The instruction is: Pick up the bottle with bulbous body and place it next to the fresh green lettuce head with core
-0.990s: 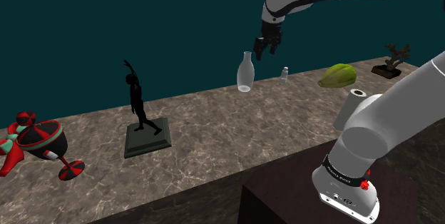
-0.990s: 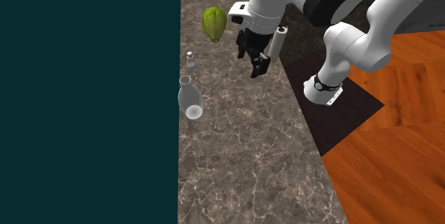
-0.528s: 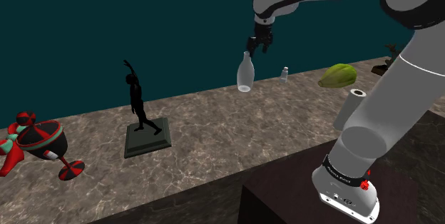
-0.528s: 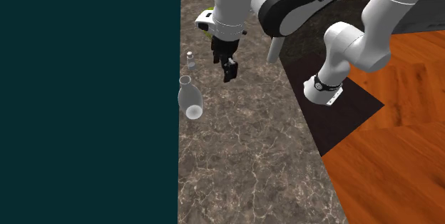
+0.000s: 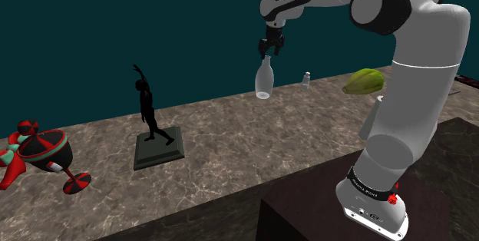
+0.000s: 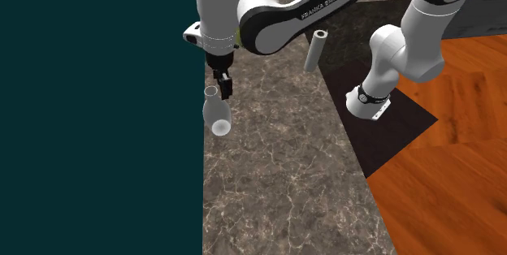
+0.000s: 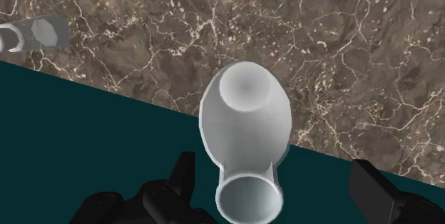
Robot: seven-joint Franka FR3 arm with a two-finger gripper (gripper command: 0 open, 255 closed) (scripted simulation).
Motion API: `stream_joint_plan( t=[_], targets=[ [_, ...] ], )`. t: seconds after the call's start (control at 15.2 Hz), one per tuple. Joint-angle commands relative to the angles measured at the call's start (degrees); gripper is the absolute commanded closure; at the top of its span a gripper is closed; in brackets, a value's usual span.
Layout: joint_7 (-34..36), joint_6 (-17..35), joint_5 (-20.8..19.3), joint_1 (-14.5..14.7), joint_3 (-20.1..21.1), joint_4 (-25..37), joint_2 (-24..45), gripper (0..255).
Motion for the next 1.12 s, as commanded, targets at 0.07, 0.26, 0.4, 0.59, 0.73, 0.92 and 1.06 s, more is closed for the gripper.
stream_joint_plan(
  t=[0.07,0.26,0.4,0.59,0.73,0.92,1.06],
  targets=[
    [-1.10,0.30,1.18,-0.88,-0.12,2.43,2.78,0],
    [-1.30,2.26,1.49,-0.95,-0.02,1.31,3.65,0],
    [-1.45,3.54,1.72,-1.00,0.05,0.63,4.28,0],
    [-1.57,4.54,1.91,-1.05,0.12,0.13,4.80,0],
    [-1.57,4.54,1.91,-1.05,0.12,0.14,4.81,0],
    [-1.57,4.54,1.91,-1.05,0.12,0.14,4.81,0],
    [-1.57,4.53,1.91,-1.05,0.12,0.14,4.81,255]
  ],
)
